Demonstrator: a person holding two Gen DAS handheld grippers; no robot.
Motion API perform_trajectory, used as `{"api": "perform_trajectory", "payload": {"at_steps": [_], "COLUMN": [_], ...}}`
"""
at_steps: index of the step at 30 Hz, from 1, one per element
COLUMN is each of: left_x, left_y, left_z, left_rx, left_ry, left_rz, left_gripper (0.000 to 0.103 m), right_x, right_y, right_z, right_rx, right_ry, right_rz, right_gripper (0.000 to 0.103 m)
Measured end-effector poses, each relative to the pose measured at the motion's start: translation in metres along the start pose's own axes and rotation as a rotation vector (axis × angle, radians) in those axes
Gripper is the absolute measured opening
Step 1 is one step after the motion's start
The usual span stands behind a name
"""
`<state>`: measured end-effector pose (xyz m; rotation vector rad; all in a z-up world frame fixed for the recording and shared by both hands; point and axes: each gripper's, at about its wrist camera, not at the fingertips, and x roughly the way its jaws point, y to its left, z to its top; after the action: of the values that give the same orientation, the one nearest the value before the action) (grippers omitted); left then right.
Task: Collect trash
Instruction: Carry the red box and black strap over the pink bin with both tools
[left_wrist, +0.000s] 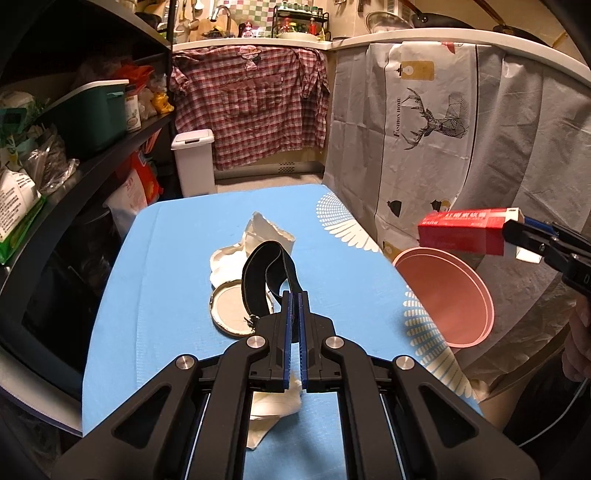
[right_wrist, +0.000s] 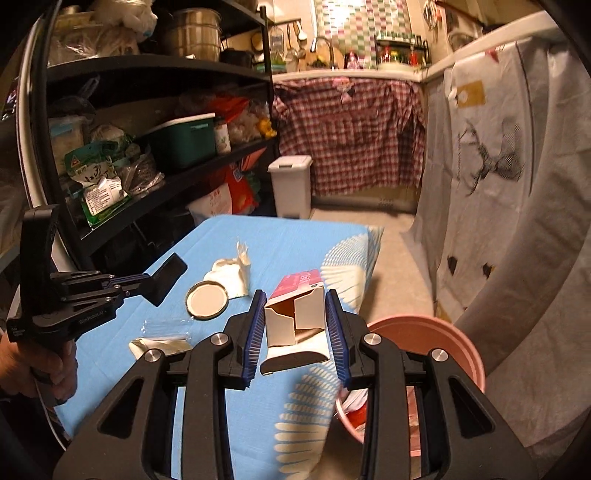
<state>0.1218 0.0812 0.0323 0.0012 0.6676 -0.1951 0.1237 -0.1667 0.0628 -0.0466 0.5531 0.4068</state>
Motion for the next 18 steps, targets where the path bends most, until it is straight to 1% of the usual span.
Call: {"api": "perform_trajectory", "payload": {"at_steps": [4, 9, 18], "left_x": [-0.004, -0.003, 0.000], "left_y": [-0.004, -0.009, -0.015], "left_z": [0.000, -0.001, 0.000], "left_rx": [-0.003, 0.001, 0.004], "left_ry": [-0.007, -0.008, -0.008], "left_rz": [-0.006, -0.006, -0.009], "left_gripper": [0.003, 0.003, 0.003], "right_x": [-0.011, -0.015, -0.012], "right_y": [-0.012, -0.029, -0.048], "right_z": [-0.001, -0.005, -0.018], "right_rx": [0.013, 0.056, 0.094], "right_ry": [-0.038, -0.061, -0.053], "right_rz": [-0.021, -0.044, -0.072], "right_gripper": [0.033, 0.033, 0.033]}}
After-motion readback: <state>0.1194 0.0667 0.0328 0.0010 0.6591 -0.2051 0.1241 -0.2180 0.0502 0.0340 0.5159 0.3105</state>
